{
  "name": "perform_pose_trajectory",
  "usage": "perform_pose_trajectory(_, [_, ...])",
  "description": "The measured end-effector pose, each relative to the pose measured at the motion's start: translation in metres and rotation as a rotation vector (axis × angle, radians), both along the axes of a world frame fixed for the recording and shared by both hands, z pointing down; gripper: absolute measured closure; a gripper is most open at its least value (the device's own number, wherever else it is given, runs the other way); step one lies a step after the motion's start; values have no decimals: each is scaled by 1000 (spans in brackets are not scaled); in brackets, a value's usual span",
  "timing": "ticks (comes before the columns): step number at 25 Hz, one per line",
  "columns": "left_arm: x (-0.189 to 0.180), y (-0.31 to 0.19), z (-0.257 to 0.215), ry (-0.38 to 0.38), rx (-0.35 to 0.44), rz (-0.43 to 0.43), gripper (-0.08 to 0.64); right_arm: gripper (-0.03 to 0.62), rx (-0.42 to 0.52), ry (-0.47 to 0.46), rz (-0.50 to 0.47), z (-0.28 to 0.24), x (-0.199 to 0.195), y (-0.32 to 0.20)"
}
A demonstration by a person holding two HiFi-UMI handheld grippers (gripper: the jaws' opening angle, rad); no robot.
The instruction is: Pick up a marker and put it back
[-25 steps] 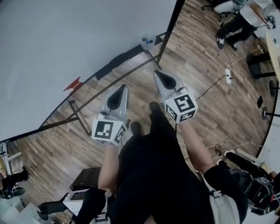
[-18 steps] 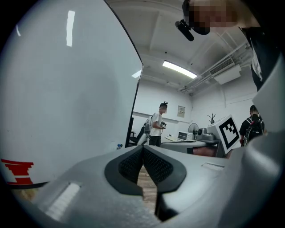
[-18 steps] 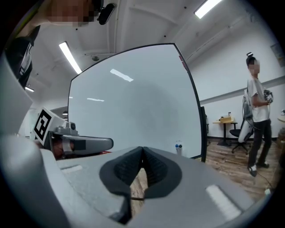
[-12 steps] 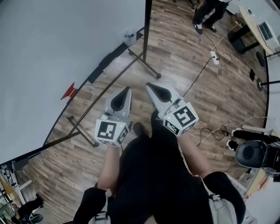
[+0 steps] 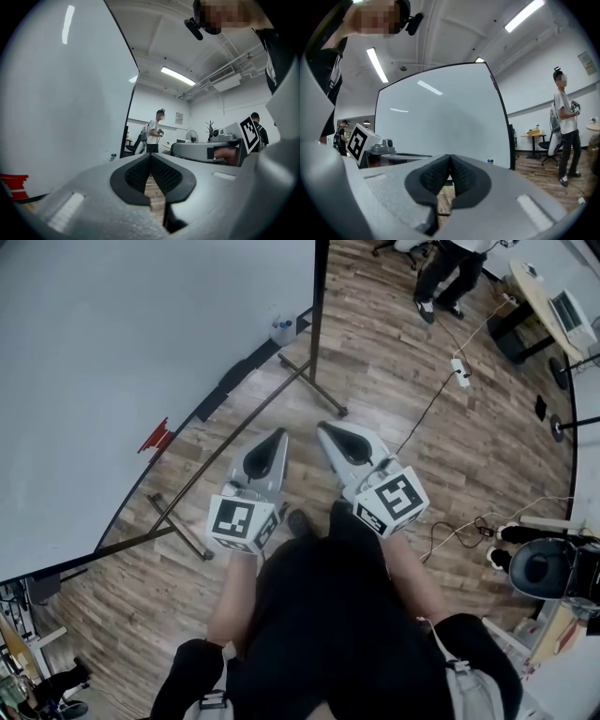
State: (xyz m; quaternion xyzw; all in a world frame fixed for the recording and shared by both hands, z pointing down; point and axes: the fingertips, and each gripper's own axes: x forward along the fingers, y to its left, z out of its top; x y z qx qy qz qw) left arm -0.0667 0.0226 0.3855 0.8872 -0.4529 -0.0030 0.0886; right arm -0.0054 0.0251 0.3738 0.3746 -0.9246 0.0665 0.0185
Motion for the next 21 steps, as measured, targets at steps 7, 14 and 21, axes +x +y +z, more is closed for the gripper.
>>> perform_pose_trajectory(7, [-3,10,3,4,-5,4,549,591,1,13,3,-1,-2,6])
perform_pose_trajectory(14, [-5,15,-1,1,6,12,549,591,-6,19,14,2,-3,10])
perform_pose_trajectory(21, [-12,18,-4,7,15,4,549,591,-3,18,18,1,-8,13])
